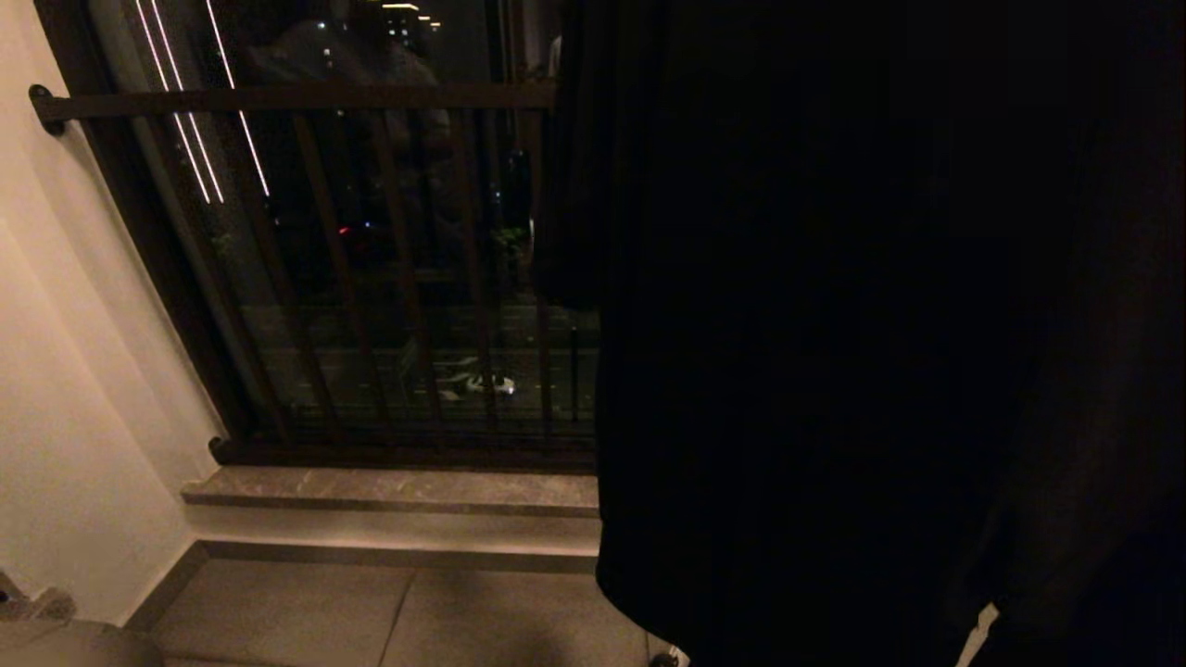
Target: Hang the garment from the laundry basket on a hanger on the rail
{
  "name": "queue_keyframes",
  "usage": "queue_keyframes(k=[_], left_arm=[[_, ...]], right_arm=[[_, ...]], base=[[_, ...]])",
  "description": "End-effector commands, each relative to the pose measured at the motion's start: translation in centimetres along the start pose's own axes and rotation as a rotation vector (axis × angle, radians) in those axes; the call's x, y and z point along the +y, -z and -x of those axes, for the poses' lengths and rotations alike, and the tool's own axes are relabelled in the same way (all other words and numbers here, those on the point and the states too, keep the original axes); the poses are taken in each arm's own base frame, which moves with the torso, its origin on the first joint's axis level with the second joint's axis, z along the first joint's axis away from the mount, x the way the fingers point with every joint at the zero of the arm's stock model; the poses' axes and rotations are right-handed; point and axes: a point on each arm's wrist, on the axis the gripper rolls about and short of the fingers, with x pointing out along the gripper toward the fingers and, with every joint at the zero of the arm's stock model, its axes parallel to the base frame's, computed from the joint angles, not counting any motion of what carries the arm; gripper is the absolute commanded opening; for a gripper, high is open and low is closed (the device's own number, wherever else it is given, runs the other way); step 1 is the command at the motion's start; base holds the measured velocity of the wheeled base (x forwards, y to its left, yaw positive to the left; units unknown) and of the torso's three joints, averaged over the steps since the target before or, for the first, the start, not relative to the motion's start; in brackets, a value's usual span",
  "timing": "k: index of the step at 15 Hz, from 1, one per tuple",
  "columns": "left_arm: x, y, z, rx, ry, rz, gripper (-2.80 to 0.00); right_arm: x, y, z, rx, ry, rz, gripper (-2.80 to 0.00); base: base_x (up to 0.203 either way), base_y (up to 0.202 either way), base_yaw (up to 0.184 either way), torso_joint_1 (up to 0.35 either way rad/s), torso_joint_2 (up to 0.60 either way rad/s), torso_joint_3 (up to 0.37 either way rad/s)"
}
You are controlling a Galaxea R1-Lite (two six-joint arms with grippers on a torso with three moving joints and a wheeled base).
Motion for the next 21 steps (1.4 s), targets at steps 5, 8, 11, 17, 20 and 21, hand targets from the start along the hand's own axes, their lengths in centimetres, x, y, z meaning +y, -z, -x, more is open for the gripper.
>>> queue_keyframes(k=[5,8,11,17,20,21], left_arm=[[0.0,0.0,0.0,0.002,0.000,0.000,-2.80],[0.0,0.0,0.0,0.002,0.000,0.000,-2.80],[0.0,0.0,0.0,0.002,0.000,0.000,-2.80],[0.0,0.0,0.0,0.001,0.000,-0.003,-2.80],[0.0,0.0,0.0,0.002,0.001,-0.011,-2.80],[0.0,0.0,0.0,0.002,0.001,-0.011,-2.80]], right_arm=[[-2.0,0.2,-4.2,0.085,-0.072,-0.069,-2.80],[-3.3,0.6,-7.2,0.127,-0.063,-0.096,-2.80],[-3.7,0.9,-7.7,0.117,-0.064,-0.115,-2.80],[-4.6,2.6,-8.6,0.119,-0.060,-0.093,-2.80],[-4.5,2.7,-8.3,0.105,-0.061,-0.086,-2.80],[-4.5,2.7,-8.1,0.103,-0.059,-0.086,-2.80]], base=[[0.000,0.000,0.000,0.161,-0.48,-0.327],[0.000,0.000,0.000,0.187,-0.51,-0.325],[0.000,0.000,0.000,0.188,-0.48,-0.293],[0.000,0.000,0.000,0.032,-0.08,-0.047],[0.000,0.000,0.000,0.000,0.00,0.000],[0.000,0.000,0.000,0.000,0.00,0.000]])
